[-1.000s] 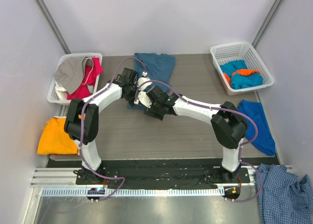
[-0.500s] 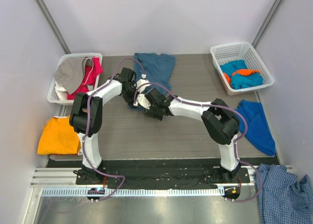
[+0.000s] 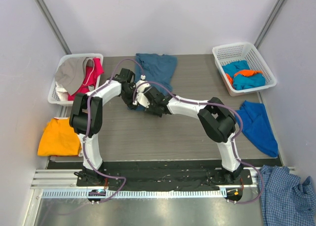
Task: Fold and stack the t-shirts
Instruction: Grab one side of the 2/3 rectangular tshirt with both arms, then fold the long partially folded tshirt into a neat square
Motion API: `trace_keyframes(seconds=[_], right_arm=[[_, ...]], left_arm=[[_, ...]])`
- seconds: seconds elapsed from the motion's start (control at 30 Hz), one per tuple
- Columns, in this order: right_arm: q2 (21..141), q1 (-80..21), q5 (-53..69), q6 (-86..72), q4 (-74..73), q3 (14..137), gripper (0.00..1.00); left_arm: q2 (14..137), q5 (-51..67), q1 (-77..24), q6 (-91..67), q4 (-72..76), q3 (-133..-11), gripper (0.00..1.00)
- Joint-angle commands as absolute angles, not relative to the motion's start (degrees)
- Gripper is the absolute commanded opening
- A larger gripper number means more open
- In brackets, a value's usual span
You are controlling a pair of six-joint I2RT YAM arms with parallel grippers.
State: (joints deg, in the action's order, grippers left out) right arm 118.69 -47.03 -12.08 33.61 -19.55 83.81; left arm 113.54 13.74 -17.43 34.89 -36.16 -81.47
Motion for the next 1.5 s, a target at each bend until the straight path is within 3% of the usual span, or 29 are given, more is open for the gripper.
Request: trace_keyframes(seconds=[0.0,0.13,0.2,0.33,0.37,0.77,1.1,1.23,1.47], right_arm=[[119.18,-46.32,-12.48,33.93,-16.87,86.48,0.50],[118.92,-46.23,-12.48,33.75,-16.96,86.22,0.32],[118.48,-46.32,-12.48,33.14,-17.66,85.87,0.05],[115.41,-46.41,-11.51,32.35,-18.63,83.24,0.01],[113.92,-46.41,-11.08,32.08,-18.89,82.62,0.01],[100.12,-52.46,-5.81,30.06,-28.72,68.84,0.01],[86.93,-61.43,-1.05,29.18,-33.57,61.35,0.01],[85.08,-61.44,-6.49,29.62,-33.31,64.07,0.01],[85.51,-59.86,-17.22,31.11,-33.13,72.32,0.01]], left_arm=[[113.03,16.87,-17.93,35.68,-39.28,-81.04,0.60],[113.38,17.93,-17.93,35.16,-40.25,-81.04,0.41],[113.38,17.93,-18.10,34.89,-41.47,-80.95,0.26],[112.15,16.35,-19.15,35.07,-42.98,-78.85,0.01],[111.10,15.91,-19.51,35.16,-42.98,-78.14,0.00],[98.71,11.16,-25.83,33.58,-45.96,-67.68,0.00],[80.26,12.04,-28.83,31.30,-47.11,-53.27,0.00],[75.59,10.81,-28.74,29.97,-45.62,-54.48,0.00],[79.08,6.42,-28.65,30.23,-42.38,-68.70,0.00]])
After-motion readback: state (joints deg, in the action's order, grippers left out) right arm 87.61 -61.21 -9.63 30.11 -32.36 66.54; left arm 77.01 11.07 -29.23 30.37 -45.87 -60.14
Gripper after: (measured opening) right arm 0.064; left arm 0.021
